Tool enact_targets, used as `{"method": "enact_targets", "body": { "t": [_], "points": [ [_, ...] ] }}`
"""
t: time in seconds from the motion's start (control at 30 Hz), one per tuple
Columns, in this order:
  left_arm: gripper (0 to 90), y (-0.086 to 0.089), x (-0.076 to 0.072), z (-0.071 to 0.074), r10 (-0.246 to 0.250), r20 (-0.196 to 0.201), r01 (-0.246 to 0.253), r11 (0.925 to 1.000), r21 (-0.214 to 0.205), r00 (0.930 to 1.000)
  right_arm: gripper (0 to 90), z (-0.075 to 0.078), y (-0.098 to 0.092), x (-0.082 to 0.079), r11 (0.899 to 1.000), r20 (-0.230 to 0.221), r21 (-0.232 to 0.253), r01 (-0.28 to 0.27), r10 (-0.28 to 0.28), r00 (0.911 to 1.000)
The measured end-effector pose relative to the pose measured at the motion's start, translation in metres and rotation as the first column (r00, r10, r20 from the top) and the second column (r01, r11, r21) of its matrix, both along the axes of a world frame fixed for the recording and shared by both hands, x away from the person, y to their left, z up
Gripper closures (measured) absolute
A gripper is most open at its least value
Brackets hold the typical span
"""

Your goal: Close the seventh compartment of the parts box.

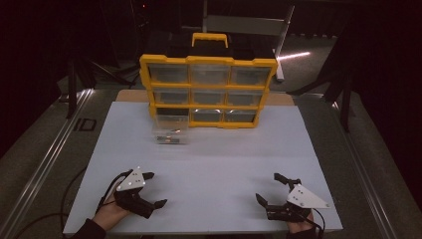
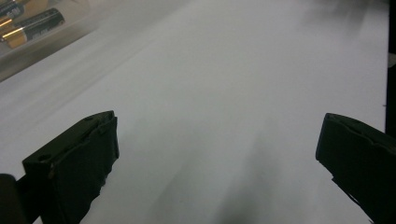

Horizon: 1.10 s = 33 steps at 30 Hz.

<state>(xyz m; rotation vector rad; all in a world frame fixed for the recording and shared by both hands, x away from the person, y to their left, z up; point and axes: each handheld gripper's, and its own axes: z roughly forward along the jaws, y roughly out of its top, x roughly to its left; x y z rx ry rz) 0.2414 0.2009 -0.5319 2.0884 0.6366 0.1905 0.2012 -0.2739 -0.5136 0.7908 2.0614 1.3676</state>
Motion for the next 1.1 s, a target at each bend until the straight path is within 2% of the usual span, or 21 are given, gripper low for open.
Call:
{"method": "enact_targets", "body": {
  "t": [0.23, 0.37, 0.47, 0.53, 0.7, 0.77, 0.9, 0.93, 1.03, 1.1],
  "points": [
    [0.0, -0.001, -0.003, 0.006, -0.007, 0.010, 0.008, 1.0000, -0.006, 0.9999, 10.4, 0.001, 0.000, 0.000, 1.000, 0.001, 0.002, 0.005, -0.005, 1.0000],
    [0.0, -0.002, -0.002, 0.017, -0.001, 0.019, 0.001, 1.0000, -0.003, 0.9998, 10.4, 0.002, 0.000, 0.000, 1.000, 0.003, 0.004, 0.007, -0.007, 1.0000],
    [0.0, -0.001, -0.002, 0.027, 0.010, 0.043, -0.009, 0.9993, -0.036, 0.9990, 10.4, 0.002, 0.000, 0.000, 1.000, 0.003, 0.004, 0.008, -0.008, 1.0000],
    [0.0, -0.001, -0.003, 0.033, -0.002, 0.043, 0.005, 0.9984, -0.056, 0.9991, 10.4, 0.002, 0.001, 0.000, 1.000, 0.005, 0.002, 0.007, -0.007, 1.0000],
    [0.0, -0.007, -0.009, 0.049, -0.019, 0.061, 0.022, 0.9977, -0.063, 0.9980, 10.4, 0.003, 0.000, 0.000, 1.000, 0.009, 0.005, 0.009, -0.009, 0.9999],
    [0.0, -0.009, -0.011, 0.057, -0.001, 0.077, 0.005, 0.9985, -0.054, 0.9970, 10.4, 0.003, 0.000, 0.000, 1.000, 0.011, 0.004, 0.009, -0.009, 0.9999],
    [0.0, -0.010, -0.010, 0.067, 0.038, 0.088, -0.032, 0.9971, -0.069, 0.9954, 10.4, 0.003, 0.001, 0.000, 1.000, 0.012, 0.002, 0.009, -0.009, 0.9999],
    [0.0, -0.010, -0.009, 0.069, 0.056, 0.100, -0.050, 0.9970, -0.059, 0.9934, 10.4, 0.003, 0.001, 0.000, 1.000, 0.013, 0.002, 0.010, -0.010, 0.9999],
    [0.0, -0.012, -0.008, 0.070, 0.066, 0.130, -0.060, 0.9970, -0.048, 0.9893, 10.4, 0.004, 0.001, 0.000, 1.000, 0.014, 0.001, 0.009, -0.009, 0.9999],
    [0.0, -0.014, -0.006, 0.069, 0.078, 0.137, -0.073, 0.9966, -0.037, 0.9876, 10.4, 0.004, 0.000, 0.000, 1.000, 0.013, 0.004, 0.011, -0.011, 0.9998]
  ]
}}
